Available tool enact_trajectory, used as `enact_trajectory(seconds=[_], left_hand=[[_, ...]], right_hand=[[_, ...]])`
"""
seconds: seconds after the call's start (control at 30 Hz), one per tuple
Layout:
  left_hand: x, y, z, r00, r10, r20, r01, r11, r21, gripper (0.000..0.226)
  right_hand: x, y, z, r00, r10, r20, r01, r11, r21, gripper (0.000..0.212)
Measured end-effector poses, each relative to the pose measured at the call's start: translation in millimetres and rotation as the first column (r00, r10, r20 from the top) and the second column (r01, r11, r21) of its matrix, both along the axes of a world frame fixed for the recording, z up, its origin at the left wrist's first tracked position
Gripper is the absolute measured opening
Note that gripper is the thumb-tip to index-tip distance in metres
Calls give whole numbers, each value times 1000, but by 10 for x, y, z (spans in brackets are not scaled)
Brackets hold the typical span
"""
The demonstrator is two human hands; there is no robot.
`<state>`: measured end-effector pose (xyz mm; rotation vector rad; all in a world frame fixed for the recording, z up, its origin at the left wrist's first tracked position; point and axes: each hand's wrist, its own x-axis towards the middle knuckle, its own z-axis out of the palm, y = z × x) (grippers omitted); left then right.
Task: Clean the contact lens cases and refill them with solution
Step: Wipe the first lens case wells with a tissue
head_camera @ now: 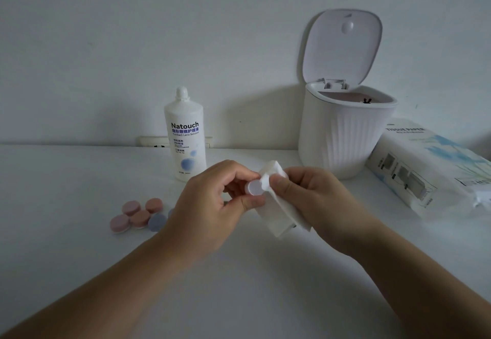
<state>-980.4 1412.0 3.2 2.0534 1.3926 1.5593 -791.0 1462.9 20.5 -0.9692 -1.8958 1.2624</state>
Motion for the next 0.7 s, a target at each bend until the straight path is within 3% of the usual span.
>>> enact_trajectory(seconds=[0.17, 0.4, 0.53, 0.6, 0.7], left_hand=[[-82, 4, 6, 993, -57, -104, 45, 992, -117, 26], [-44, -24, 12, 1000, -8, 18, 9, 999, -42, 16], [12, -44, -52, 995, -13, 100, 16, 1000, -26, 23], [14, -27, -63, 996, -21, 83, 23, 999, -33, 19], [-41, -10, -36, 998, -50, 39, 53, 995, -86, 13]], right_hand=[[33, 11, 35, 965, 140, 220, -142, 990, -7, 51], [20, 18, -21, 994, 102, 38, -101, 994, -38, 35], [-11, 26, -51, 992, 51, -116, -60, 996, -71, 31], [-14, 28, -51, 991, 61, -117, -69, 995, -71, 32], [21, 35, -42, 993, 115, 5, -115, 992, -60, 35]])
